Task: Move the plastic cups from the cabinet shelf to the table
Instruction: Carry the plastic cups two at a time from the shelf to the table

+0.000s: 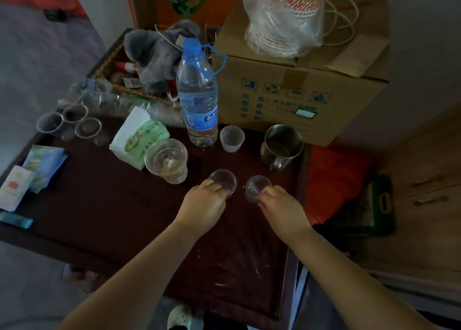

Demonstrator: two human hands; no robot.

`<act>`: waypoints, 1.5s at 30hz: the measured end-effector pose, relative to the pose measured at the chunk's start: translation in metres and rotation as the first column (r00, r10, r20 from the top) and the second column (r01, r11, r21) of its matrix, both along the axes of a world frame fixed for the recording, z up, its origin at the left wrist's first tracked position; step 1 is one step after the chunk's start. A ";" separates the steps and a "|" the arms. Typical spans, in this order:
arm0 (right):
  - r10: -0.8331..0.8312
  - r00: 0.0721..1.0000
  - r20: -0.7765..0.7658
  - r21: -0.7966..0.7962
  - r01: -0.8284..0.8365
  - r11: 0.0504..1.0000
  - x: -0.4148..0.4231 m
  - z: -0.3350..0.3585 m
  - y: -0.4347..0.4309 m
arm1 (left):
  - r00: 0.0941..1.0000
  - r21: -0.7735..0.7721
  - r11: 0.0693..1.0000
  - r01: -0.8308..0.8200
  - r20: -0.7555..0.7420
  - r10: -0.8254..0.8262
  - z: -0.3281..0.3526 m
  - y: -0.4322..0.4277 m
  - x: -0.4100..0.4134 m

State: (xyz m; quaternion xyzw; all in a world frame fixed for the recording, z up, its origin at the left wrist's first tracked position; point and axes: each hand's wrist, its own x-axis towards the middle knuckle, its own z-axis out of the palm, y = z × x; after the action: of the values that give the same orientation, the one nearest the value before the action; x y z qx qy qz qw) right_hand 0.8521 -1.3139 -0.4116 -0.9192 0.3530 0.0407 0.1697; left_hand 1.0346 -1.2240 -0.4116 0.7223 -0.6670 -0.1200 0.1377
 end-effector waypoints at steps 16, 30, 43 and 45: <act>0.024 0.992 0.121 -0.007 -0.024 1.000 -0.011 -0.023 -0.015 | 0.999 0.071 0.997 -0.016 0.033 0.014 -0.026 -0.018 -0.004; -0.092 0.975 0.201 -0.055 0.105 0.993 -0.014 -0.005 0.012 | 0.999 -0.009 1.000 -0.011 0.045 0.011 -0.010 0.001 -0.003; -0.400 0.875 0.272 -0.213 0.460 0.862 0.011 0.082 0.135 | 0.975 -0.257 0.945 0.200 -0.039 -0.217 0.080 0.072 0.026; -0.461 0.840 0.285 -0.252 0.530 0.810 0.016 0.100 0.165 | 0.958 -0.305 0.915 0.264 -0.023 -0.285 0.101 0.091 0.031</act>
State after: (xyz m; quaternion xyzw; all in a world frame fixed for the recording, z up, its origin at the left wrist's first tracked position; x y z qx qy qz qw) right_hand 0.8685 -1.1493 -0.3114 -0.8083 0.5634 -0.1604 0.0589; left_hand 1.0653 -1.1332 -0.3107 0.5879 -0.7672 -0.0602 0.2495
